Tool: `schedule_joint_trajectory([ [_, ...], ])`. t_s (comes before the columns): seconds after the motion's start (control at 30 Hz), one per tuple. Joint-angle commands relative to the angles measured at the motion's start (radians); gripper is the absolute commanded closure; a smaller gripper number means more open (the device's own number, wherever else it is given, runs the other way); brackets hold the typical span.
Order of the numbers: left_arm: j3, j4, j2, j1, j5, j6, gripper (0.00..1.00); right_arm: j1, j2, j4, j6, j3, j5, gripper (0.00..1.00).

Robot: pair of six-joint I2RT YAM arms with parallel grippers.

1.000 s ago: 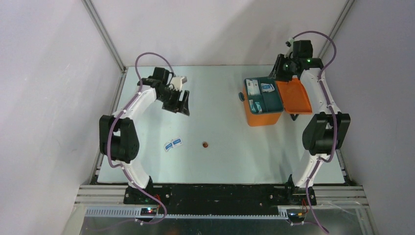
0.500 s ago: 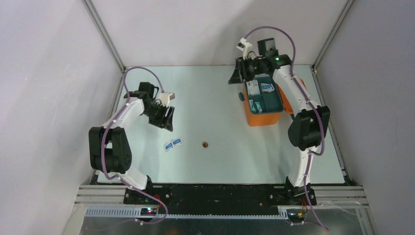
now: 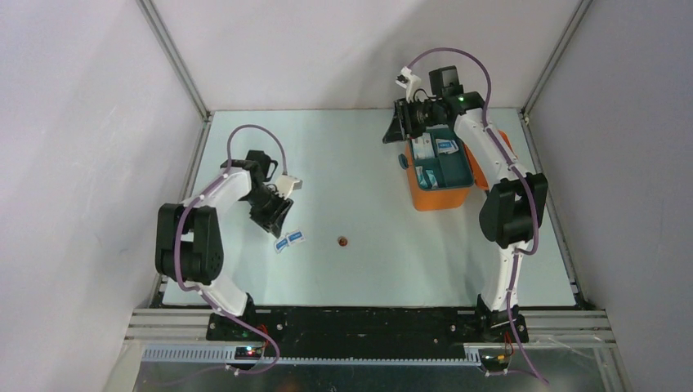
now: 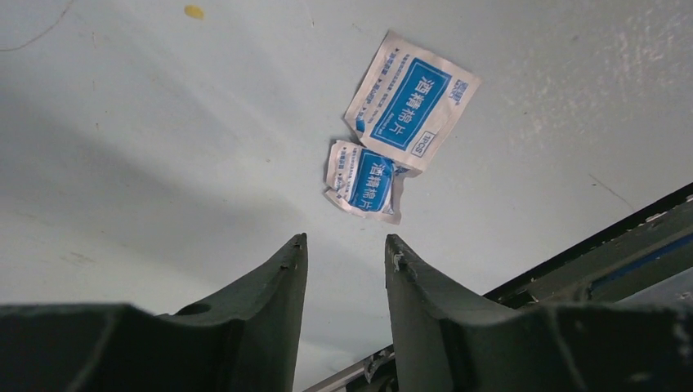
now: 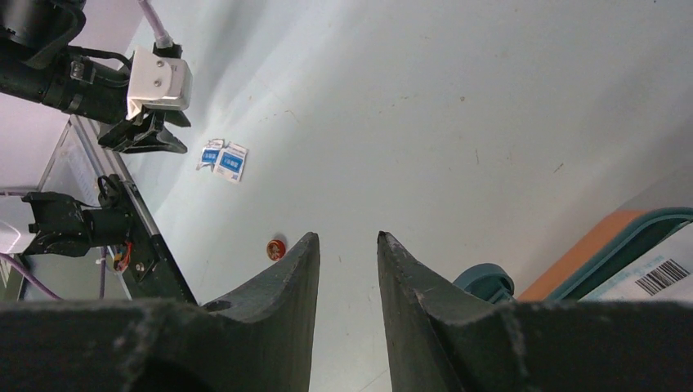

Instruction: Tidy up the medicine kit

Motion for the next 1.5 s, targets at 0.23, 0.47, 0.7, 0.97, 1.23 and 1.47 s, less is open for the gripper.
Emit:
schedule_joint_trajectory([
  [0.23, -0.005, -0.005, 0.057, -0.033, -0.102, -0.002, 0.48, -0.001, -0.017, 0.018, -0.008, -0.003, 0.029, 0.63],
  [0.47, -0.013, 0.011, 0.11, -0.044, -0.103, -0.062, 0.53, -0.002, -0.005, 0.019, -0.001, 0.004, 0.025, 0.63],
  [0.7, -0.086, 0.132, 0.093, -0.09, -0.165, -0.133, 0.64, -0.007, 0.0, 0.02, 0.008, 0.003, 0.031, 0.63],
  [0.97, -0.169, 0.223, 0.023, -0.187, -0.306, -0.155, 0.67, -0.009, 0.005, 0.026, 0.019, -0.004, 0.027, 0.63],
  [1.23, -0.12, 0.158, 0.074, -0.221, -0.298, -0.014, 0.88, -0.011, 0.042, 0.044, 0.045, 0.023, 0.002, 0.64],
  [1.47, -0.091, 0.112, 0.073, -0.208, -0.233, 0.085, 1.0, -0.017, 0.052, 0.048, 0.051, 0.034, -0.003, 0.65],
])
